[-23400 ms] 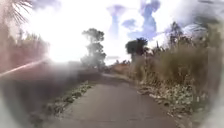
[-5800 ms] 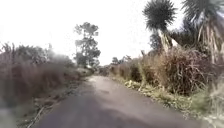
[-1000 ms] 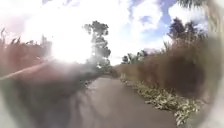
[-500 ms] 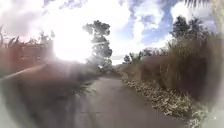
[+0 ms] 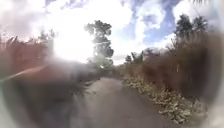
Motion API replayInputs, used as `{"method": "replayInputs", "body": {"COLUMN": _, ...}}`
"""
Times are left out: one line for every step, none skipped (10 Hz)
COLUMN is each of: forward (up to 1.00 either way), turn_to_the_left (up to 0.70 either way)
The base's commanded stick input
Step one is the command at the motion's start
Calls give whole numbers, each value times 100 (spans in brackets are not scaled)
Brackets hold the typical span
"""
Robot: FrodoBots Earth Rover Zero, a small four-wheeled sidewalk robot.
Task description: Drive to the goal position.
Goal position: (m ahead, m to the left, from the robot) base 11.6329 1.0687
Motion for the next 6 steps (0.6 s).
{"method": "replayInputs", "body": {"forward": 50, "turn_to_the_left": 1}}
{"method": "replayInputs", "body": {"forward": 50, "turn_to_the_left": 1}}
{"method": "replayInputs", "body": {"forward": 50, "turn_to_the_left": 1}}
{"method": "replayInputs", "body": {"forward": 50, "turn_to_the_left": 1}}
{"method": "replayInputs", "body": {"forward": 50, "turn_to_the_left": 1}}
{"method": "replayInputs", "body": {"forward": 50, "turn_to_the_left": 1}}
